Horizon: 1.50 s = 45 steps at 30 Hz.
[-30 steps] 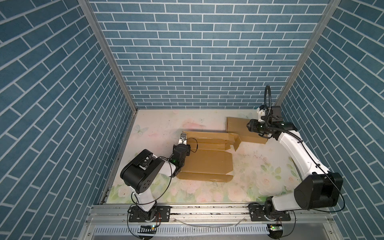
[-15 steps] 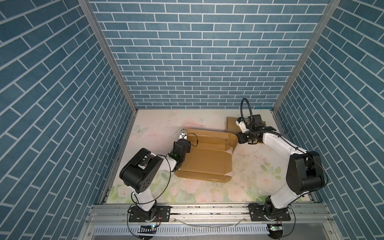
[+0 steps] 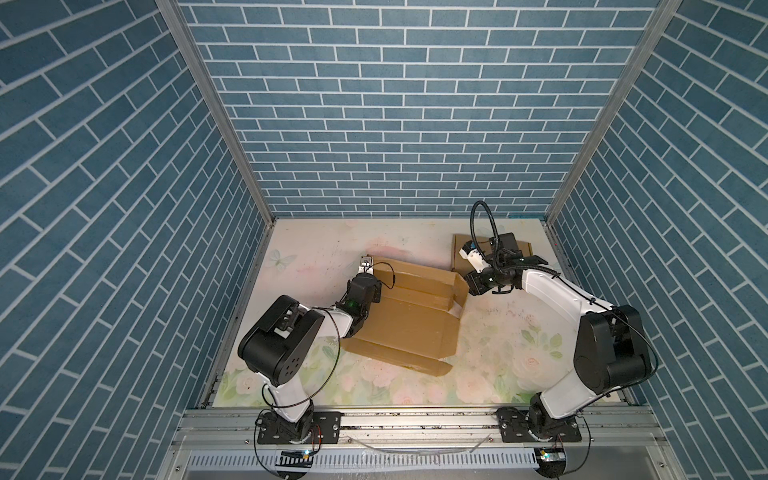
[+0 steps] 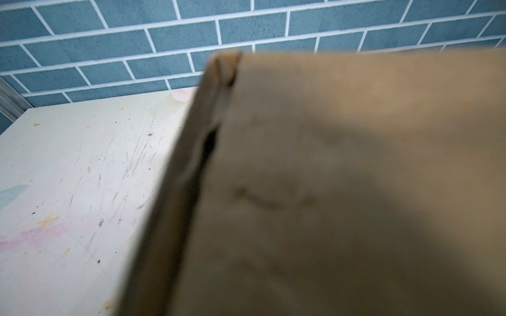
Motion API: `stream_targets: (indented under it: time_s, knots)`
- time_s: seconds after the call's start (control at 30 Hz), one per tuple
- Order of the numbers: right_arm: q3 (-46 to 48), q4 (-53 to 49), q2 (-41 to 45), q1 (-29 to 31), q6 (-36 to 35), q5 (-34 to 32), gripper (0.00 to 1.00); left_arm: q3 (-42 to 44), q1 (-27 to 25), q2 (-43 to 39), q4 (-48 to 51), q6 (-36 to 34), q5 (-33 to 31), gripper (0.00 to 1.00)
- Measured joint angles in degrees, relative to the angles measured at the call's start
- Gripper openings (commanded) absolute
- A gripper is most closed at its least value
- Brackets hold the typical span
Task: Fold the paper box
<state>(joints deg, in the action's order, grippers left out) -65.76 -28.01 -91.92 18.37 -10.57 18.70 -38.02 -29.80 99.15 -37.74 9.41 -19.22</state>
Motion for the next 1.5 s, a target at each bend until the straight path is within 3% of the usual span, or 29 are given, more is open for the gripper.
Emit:
stream_targets:
  time_s: [0.3, 0.47, 0.67, 0.73, 0.87, 1.13, 1.5]
  knots:
    - [1.53, -2.21, 2.03, -4.04, 3.43, -8.41, 0.57, 0.0, 0.48, -0.79, 1.7, -0.02, 0.09, 0.0]
    - [3.72, -3.52, 6.14, -4.09, 10.69, -13.99, 0.54, -0.37, 0.55, -0.81, 2.45, 0.02, 0.26, 0.0]
    - [12.33, -2.14, 23.61, -2.91, 26.23, -17.29, 0.31, -0.44, 0.59, -0.83, 2.56, 0.04, 0.44, 0.0]
    - [16.98, 0.33, 28.94, 0.74, 31.01, -18.56, 0.2, -0.55, 0.61, -0.83, 2.75, 0.07, 0.46, 0.0]
    - [25.49, 6.45, 32.85, 10.97, 37.22, -21.42, 0.09, -0.83, 0.63, -0.83, 3.23, 0.07, 0.5, 0.0]
    - [28.41, 16.35, 22.21, 22.86, 37.62, -28.41, 0.0, -1.9, 0.7, -0.76, 4.9, 0.09, 0.94, 0.0]
    - [28.44, 24.85, 7.39, 25.2, 29.73, -30.4, 0.0, -2.25, 0.7, -0.37, 4.94, 0.11, 1.09, 0.0]
